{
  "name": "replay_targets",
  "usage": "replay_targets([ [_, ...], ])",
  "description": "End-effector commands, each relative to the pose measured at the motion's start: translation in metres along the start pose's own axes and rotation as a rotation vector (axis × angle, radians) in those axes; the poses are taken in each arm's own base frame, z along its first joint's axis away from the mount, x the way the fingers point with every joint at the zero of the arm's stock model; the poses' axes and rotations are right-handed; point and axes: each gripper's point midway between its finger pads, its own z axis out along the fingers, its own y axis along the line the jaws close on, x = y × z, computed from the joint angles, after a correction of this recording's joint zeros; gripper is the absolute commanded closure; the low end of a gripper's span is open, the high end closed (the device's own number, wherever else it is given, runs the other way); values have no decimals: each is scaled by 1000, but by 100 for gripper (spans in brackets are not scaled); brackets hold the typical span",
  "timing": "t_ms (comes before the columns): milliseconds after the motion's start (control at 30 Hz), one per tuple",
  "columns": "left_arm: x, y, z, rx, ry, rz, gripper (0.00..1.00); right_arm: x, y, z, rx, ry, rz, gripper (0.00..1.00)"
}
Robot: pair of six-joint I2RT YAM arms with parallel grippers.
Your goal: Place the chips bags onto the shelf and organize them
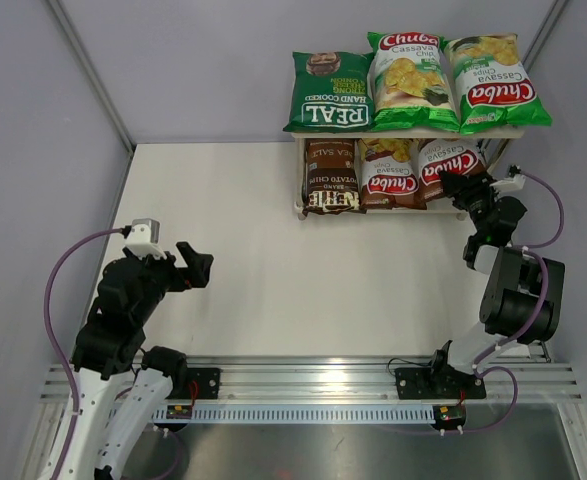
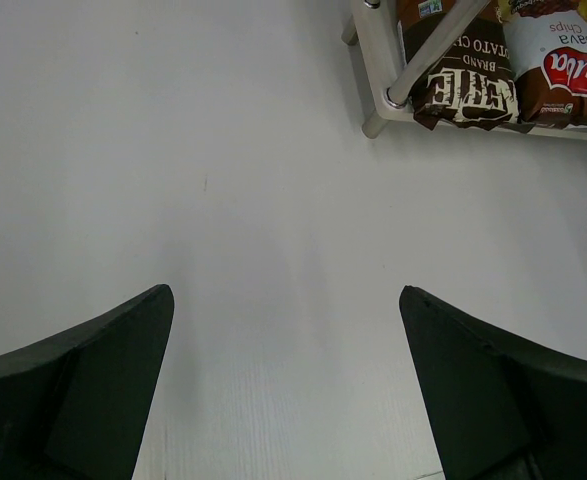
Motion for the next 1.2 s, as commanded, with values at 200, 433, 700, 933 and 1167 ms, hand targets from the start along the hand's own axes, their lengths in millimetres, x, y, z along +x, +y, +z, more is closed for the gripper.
replay_targets([
  [200, -7, -11, -1, 60, -32, 24, 1, -14, 0, 4, -73, -62, -187, 83],
  [433, -6, -12, -2, 63, -36, 24, 1, 3, -12, 1, -98, -58, -155, 83],
  [700, -6, -12, -3, 63, -39, 24, 1, 20, -23, 0, -109, -33, -103, 83],
  [933, -6, -13, -4, 70, -42, 26, 1, 23, -34, -5, -111, 0, 45, 74],
  [1167, -6, -14, -5, 71, -44, 25, 1, 25, -46, -9, -92, 21, 216, 54],
])
